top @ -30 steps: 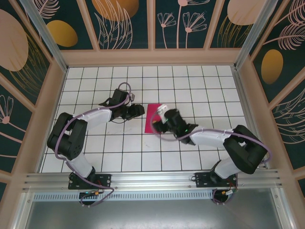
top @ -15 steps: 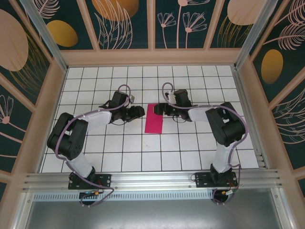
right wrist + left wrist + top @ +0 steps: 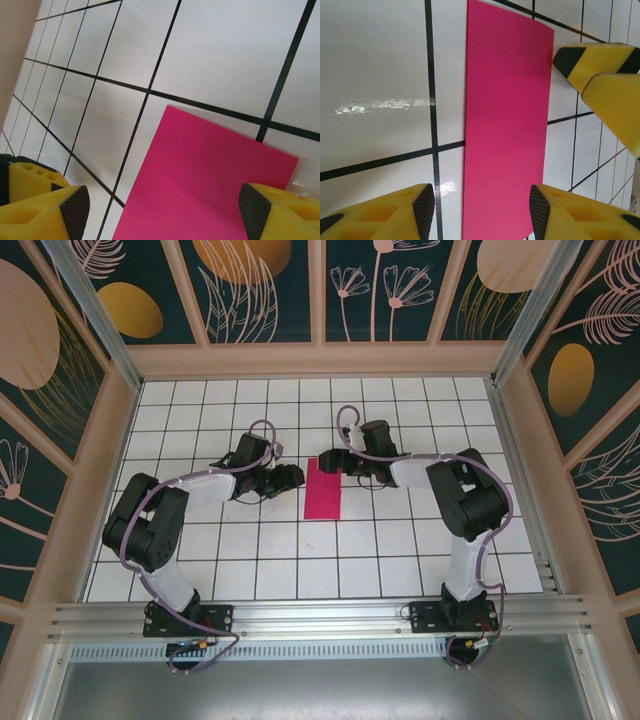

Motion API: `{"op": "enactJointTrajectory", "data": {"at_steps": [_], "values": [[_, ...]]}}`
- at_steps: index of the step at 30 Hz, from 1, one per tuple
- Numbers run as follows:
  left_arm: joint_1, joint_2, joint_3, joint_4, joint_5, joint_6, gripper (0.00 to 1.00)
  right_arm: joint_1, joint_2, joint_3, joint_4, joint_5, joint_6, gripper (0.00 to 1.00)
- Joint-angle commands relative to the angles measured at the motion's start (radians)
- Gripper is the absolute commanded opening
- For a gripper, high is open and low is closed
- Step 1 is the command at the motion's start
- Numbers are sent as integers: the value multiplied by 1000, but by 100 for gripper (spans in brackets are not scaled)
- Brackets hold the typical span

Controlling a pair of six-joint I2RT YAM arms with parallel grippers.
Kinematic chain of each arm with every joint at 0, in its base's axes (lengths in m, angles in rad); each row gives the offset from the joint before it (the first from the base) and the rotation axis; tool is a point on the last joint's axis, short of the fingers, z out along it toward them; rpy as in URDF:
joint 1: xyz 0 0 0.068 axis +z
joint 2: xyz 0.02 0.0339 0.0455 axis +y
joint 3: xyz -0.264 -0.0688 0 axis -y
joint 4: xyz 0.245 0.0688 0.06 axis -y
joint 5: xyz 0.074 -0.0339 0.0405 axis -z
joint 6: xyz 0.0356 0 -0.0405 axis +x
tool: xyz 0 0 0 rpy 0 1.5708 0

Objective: Fold a paper plane with a square sheet of paper (fold left side to right side)
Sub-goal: Third fold the triangle at the center of the table.

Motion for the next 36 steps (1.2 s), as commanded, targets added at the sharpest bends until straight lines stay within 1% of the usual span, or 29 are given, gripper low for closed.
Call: {"op": "enactJointTrajectory", "data": {"at_steps": [1, 6, 11, 17, 22, 26, 30, 36], "values": [[-2, 12, -10, 30, 17, -11, 56, 0, 32, 45, -64, 20, -33, 81], [-8, 24, -9, 43, 33, -14, 56, 0, 59, 72, -166, 74, -48, 81], [-25, 52, -1, 64, 52, -25, 56, 1, 87, 91, -232, 93, -80, 79], [-54, 96, 14, 78, 57, -37, 54, 0, 121, 131, -295, 106, -114, 66], [-70, 109, 16, 82, 55, -45, 53, 3, 137, 155, -330, 126, -121, 61], [-81, 112, 14, 90, 68, -48, 48, 8, 148, 164, -338, 131, -123, 55], [-88, 110, 12, 98, 73, -52, 47, 13, 154, 168, -342, 137, -121, 55], [-88, 93, 6, 81, 51, -48, 40, 14, 152, 171, -348, 145, -128, 54]]}}
